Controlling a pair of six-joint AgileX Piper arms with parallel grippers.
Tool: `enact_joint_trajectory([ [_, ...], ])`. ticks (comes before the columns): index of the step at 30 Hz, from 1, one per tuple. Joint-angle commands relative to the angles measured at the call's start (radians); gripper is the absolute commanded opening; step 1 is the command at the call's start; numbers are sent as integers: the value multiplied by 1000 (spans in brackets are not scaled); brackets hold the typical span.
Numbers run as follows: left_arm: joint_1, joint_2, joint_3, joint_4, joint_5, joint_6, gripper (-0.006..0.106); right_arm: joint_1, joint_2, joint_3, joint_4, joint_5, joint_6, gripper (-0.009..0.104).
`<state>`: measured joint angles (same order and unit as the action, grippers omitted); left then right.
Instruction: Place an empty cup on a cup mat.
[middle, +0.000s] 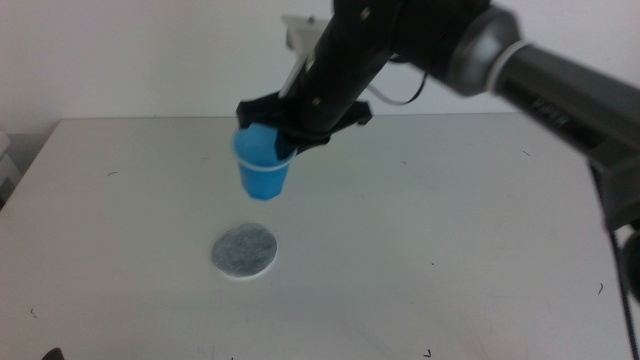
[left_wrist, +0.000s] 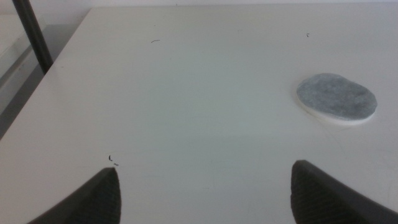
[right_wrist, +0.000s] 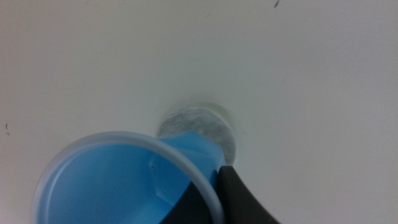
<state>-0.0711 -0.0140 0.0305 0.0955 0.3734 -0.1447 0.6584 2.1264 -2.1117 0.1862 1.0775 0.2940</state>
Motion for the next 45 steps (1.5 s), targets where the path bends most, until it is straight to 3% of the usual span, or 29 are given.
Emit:
enact_joint_trajectory([
  [1,1,-13,-6,1,-67,-4,105,18,-35,-33,-18,-68,21,-1],
  [9,1,-13,-6,1,-67,-4,105,60,66,-33,-35,-176,100,-1],
  [16,1,-13,-6,1,-67,-4,105,76,127,-33,-107,-193,188,-1],
  [33,1,-13,-6,1,-67,-4,105,86,160,-33,-99,-153,190,-1],
  [39,1,-13,-6,1,-67,-4,105,86,157,-33,-95,-156,149,16],
  [45,1,-13,-6,1,-67,-4,105,86,143,-33,-91,-160,146,43],
])
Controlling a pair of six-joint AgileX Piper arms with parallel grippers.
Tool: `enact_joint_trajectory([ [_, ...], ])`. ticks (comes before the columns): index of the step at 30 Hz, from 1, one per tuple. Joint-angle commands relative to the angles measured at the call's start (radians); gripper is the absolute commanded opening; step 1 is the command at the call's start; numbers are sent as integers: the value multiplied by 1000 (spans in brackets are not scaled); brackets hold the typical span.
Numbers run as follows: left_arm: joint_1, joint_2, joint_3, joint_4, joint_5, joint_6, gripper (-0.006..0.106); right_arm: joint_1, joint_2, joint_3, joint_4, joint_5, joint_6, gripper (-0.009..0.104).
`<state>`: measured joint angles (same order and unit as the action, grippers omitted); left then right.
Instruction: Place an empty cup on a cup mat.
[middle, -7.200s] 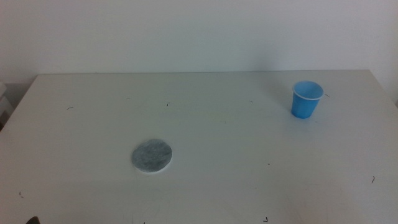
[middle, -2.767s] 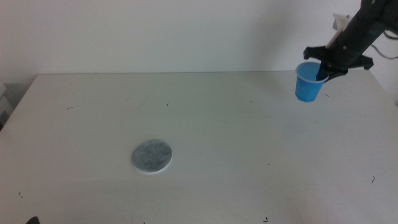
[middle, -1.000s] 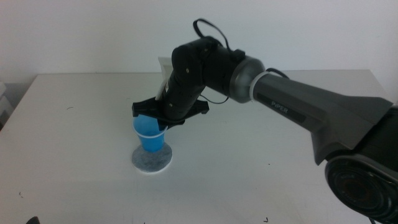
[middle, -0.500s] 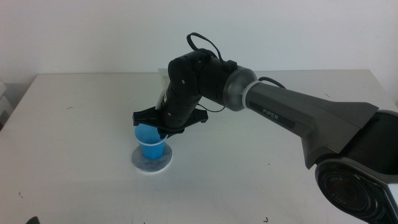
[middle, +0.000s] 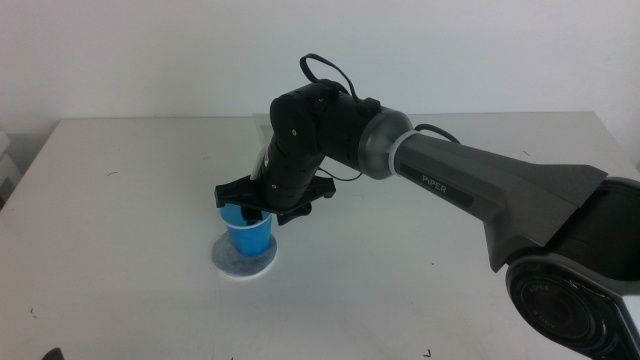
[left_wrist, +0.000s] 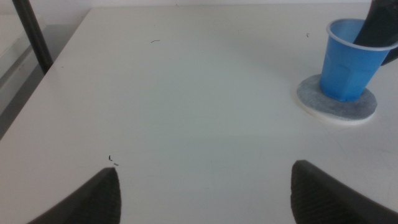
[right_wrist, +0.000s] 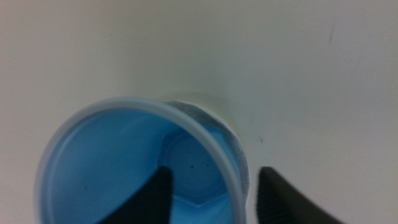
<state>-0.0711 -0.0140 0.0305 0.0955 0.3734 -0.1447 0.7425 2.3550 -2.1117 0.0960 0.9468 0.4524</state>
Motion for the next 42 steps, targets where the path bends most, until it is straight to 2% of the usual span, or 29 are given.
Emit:
enact_joint_trajectory([
  [1,1,-13,-6,1,-67,-4,105,2,-91,-33,-2,-29,-12,48],
  [5,1,-13,-6,1,-67,-4,105,0,-130,-35,-7,-28,-12,60],
  [8,1,-13,-6,1,-67,-4,105,-4,-174,-35,-5,-23,-13,64],
  [18,1,-13,-6,1,-67,-4,105,-117,-436,-35,-33,63,-83,64],
  [23,1,-13,-6,1,-67,-4,105,-185,-560,-35,-96,174,-145,64],
  [30,1,-13,-6,1,-67,-4,105,-367,-726,-3,-112,294,-212,64],
  [36,1,-13,-6,1,-67,-4,105,-542,-939,247,-104,202,-232,64],
  [42,1,-13,-6,1,-67,-4,105,-662,-1185,609,-65,35,-242,64],
])
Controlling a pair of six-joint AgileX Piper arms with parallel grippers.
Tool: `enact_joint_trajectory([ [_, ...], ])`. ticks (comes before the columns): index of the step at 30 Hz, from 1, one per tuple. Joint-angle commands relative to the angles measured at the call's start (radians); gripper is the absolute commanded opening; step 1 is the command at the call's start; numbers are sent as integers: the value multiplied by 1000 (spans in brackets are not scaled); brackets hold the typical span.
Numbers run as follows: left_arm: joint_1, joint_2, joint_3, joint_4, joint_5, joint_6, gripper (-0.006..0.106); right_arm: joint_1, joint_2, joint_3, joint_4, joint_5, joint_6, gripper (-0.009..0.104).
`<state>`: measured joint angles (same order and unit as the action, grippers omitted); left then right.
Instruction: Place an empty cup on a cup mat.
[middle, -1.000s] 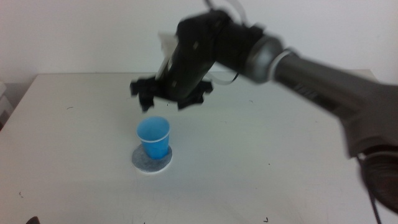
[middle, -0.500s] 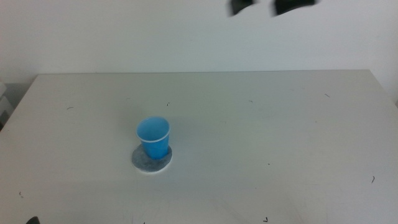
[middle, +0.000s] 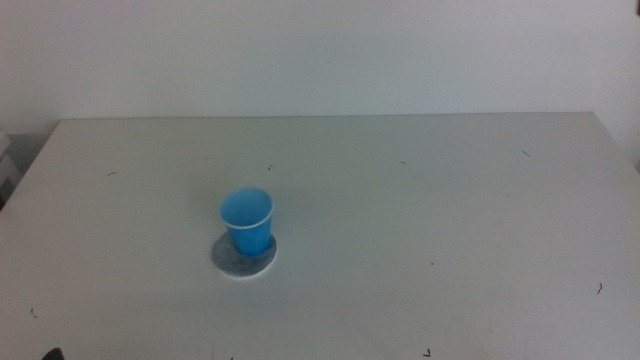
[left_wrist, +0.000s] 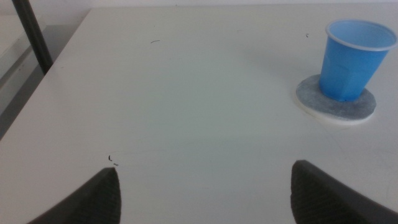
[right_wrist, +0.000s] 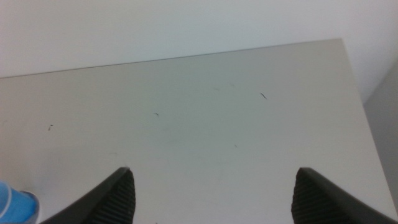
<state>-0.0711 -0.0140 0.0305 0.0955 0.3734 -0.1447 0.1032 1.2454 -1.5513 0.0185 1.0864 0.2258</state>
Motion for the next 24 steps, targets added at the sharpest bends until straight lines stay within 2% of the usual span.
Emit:
enact_joint_trajectory([
  [1,1,-13,-6,1,-67,-4,105,-34,-118,109,15,-135,-20,64],
  [12,1,-13,-6,1,-67,-4,105,-38,-550,659,-53,-467,-32,64],
  [21,1,-13,-6,1,-67,-4,105,-38,-803,1043,-96,-700,-32,64],
  [24,1,-13,-6,1,-67,-4,105,-38,-872,1124,-115,-767,-32,69],
])
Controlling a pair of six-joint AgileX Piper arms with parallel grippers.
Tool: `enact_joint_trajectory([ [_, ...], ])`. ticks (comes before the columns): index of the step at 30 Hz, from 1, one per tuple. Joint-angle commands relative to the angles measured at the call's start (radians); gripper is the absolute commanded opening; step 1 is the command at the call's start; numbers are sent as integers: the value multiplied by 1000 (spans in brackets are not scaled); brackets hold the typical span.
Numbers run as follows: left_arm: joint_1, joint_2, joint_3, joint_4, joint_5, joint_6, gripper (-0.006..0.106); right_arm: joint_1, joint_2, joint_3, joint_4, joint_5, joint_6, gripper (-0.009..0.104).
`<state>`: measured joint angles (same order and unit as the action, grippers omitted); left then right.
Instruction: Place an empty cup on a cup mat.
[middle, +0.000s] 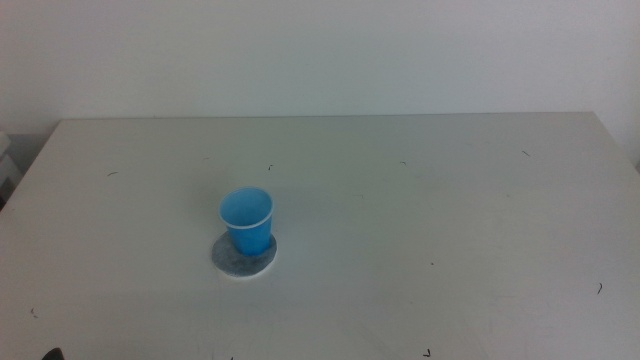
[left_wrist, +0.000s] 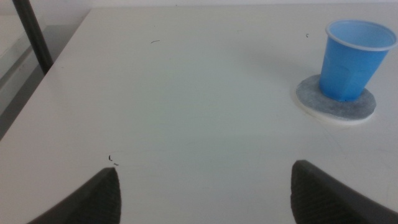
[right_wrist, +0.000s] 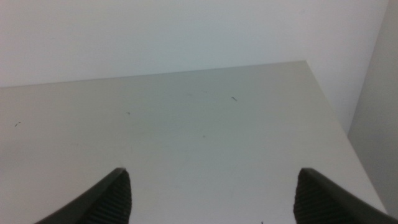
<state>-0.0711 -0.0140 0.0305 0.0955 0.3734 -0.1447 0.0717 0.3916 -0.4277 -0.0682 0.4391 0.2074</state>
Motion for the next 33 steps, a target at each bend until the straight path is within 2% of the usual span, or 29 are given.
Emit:
enact_joint_trajectory([
  [1,1,-13,-6,1,-67,-4,105,-7,-41,24,-36,-143,-13,72],
  [4,1,-13,-6,1,-67,-4,105,-7,-97,72,-51,-199,-13,84],
  [8,1,-13,-6,1,-67,-4,105,-7,-155,131,-81,-277,-13,93],
  [16,1,-13,-6,1,-67,-4,105,-7,-217,243,-126,-275,-12,94],
  [33,1,-13,-6,1,-67,-4,105,-7,-391,413,-126,-275,-12,94],
])
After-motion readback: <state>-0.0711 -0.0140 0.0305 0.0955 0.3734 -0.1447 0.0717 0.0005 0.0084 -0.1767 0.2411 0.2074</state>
